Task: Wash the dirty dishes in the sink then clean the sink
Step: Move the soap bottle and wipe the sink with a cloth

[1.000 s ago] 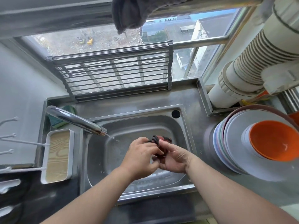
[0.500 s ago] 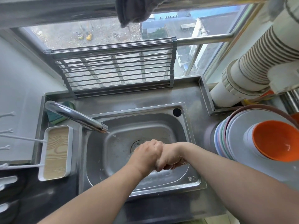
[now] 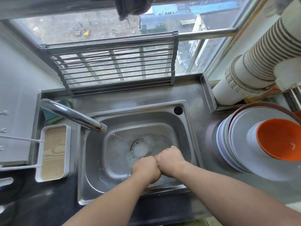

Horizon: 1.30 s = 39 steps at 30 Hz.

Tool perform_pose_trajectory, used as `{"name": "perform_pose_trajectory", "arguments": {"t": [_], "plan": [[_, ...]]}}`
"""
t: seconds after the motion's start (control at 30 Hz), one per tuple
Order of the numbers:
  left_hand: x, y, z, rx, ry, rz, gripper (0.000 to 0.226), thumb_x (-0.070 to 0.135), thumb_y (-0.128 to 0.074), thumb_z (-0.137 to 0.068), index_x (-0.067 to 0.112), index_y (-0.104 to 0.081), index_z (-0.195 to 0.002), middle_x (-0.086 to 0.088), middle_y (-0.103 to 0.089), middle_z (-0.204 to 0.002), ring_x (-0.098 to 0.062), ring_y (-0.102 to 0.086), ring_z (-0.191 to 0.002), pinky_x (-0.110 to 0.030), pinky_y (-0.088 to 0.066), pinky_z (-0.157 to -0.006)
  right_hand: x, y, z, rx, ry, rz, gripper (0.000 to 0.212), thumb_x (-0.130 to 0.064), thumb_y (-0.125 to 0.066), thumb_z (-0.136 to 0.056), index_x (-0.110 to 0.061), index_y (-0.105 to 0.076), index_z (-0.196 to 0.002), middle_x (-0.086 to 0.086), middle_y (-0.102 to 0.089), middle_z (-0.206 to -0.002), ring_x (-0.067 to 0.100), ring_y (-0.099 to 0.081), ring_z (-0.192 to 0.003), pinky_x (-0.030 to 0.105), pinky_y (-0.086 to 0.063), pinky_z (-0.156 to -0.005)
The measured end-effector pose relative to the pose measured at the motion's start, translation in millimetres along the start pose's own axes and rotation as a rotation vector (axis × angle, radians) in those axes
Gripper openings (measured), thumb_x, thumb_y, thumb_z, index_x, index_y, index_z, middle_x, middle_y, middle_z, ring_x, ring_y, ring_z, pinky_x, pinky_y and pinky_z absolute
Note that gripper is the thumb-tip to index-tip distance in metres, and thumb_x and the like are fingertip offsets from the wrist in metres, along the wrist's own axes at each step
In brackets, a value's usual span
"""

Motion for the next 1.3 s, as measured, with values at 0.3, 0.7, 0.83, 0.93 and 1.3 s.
{"name": "perform_pose_trajectory", "arguments": {"t": [0.3, 0.7, 0.83, 0.93, 1.3], "plan": [[-24.0, 13.4, -6.0, -0.282, 0.094, 0.550, 0.018, 0.004, -0.069, -0.064, 0.017, -0.058, -0.071, -0.006, -0.050, -0.063, -0.017, -0.039, -0.047, -0.016, -0.030, -0.042, -5.0, 4.4, -11.5, 0.190, 0.113, -0.019, 0.013, -0.020, -0.052, -0.102, -0.018, -0.058, -0.114, 0.009, -0.074, -0.106, 0.034, -0.070, -0.096, 0.039, -0.035, -0.072], [-42.1, 13.3, 11.3, 0.596, -0.830, -0.055, 0.070, 0.005, -0.082, -0.069, 0.004, -0.064, -0.137, -0.015, -0.064, -0.139, -0.033, -0.066, -0.121, -0.041, -0.058, -0.099, 34.0, 7.2, -2.0, -1.042, -0.317, -1.652, 0.022, -0.027, -0.057, -0.080, -0.027, -0.040, -0.067, -0.006, -0.033, -0.051, 0.012, -0.018, -0.051, 0.027, -0.016, -0.049], [-35.6, 28.8, 8.6, 0.561, -0.756, -0.081, 0.027, 0.012, -0.085, -0.068, 0.009, -0.063, -0.084, -0.010, -0.064, -0.078, -0.036, -0.065, -0.065, -0.034, -0.045, -0.045, 18.0, 23.8, -0.6, -1.204, -0.136, -1.485, 0.025, -0.027, -0.057, -0.080, -0.026, -0.038, -0.063, -0.006, -0.029, -0.046, 0.012, -0.018, -0.045, 0.026, -0.014, -0.045], [-36.0, 33.6, 6.7, 0.340, -0.488, -0.286, 0.013, 0.015, -0.061, -0.087, 0.015, -0.059, -0.100, -0.006, -0.068, -0.098, -0.035, -0.066, -0.092, -0.034, -0.038, -0.062, 2.3, 29.5, -6.6, -0.761, -0.126, -1.066, 0.024, -0.024, -0.059, -0.086, -0.022, -0.044, -0.067, -0.001, -0.042, -0.055, 0.017, -0.031, -0.047, 0.025, -0.022, -0.047], [-49.7, 30.9, -4.6, 0.157, -0.100, -0.096, 0.017, 0.021, -0.045, -0.079, 0.031, -0.057, -0.086, 0.008, -0.065, -0.085, -0.024, -0.056, -0.079, -0.031, -0.040, -0.063, -26.3, 12.9, -17.5, 0.113, -0.027, -0.257, 0.020, -0.029, -0.050, -0.094, -0.024, -0.065, -0.107, 0.001, -0.075, -0.100, 0.032, -0.072, -0.088, 0.035, -0.038, -0.065]]}}
Point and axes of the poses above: each hand's wrist, its own z-axis away from the middle knuckle, its own y-axis out of the back of the hand, x = y × z, the point moved 1 cm from there along -z, towards the middle knuckle
